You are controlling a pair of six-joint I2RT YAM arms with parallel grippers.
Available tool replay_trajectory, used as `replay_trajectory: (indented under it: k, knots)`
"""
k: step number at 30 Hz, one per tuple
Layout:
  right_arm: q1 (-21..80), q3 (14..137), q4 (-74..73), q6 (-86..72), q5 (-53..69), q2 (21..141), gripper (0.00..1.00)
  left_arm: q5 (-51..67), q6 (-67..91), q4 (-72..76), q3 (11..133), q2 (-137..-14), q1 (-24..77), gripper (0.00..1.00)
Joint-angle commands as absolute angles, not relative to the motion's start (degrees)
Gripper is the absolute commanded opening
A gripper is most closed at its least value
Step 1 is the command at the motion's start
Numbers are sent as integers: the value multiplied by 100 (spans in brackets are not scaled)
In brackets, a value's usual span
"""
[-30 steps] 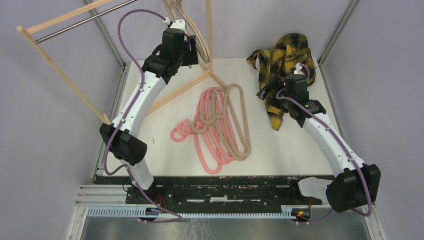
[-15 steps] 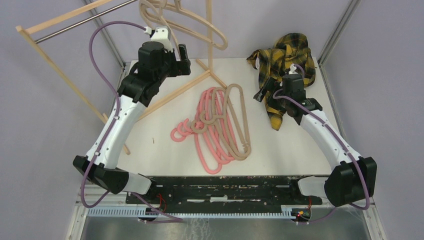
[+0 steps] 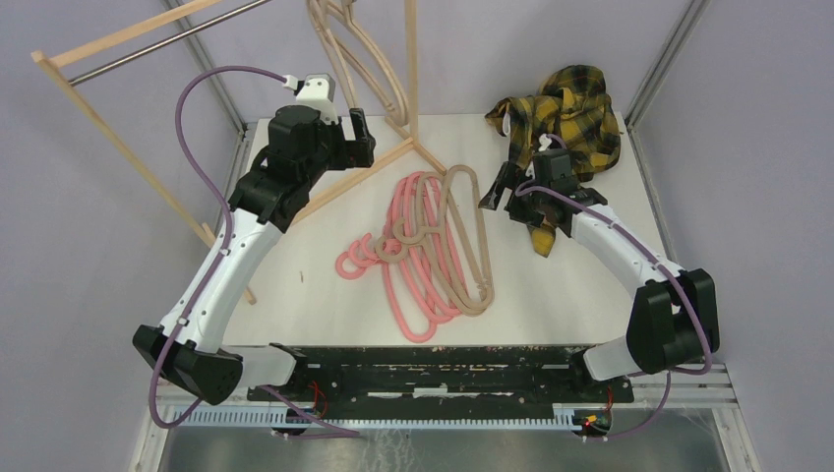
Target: Organize the hangers
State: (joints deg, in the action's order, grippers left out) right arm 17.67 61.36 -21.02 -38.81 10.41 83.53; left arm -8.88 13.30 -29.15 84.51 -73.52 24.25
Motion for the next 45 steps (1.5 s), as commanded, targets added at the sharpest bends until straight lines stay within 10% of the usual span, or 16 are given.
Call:
replay_trajectory:
  k: [1,29,38,45]
  knots:
    - [2123,6413,-1828,-3622,1201,8633,94,-544,1286,-2508,7968,-6885,2432,99]
    - [2891,9167,-2144,-3603,896,12226,63,-655,2696,-1342,4464,-5836,3189,99]
    - [2884,9069,-2070,-3723,632,12191,14,-434,2652,-1210,4281,-5767,3239,99]
    - [2729,8078,-1281,-4566,916,10921,3,-127,2592,-213,3618,-5667,3314,99]
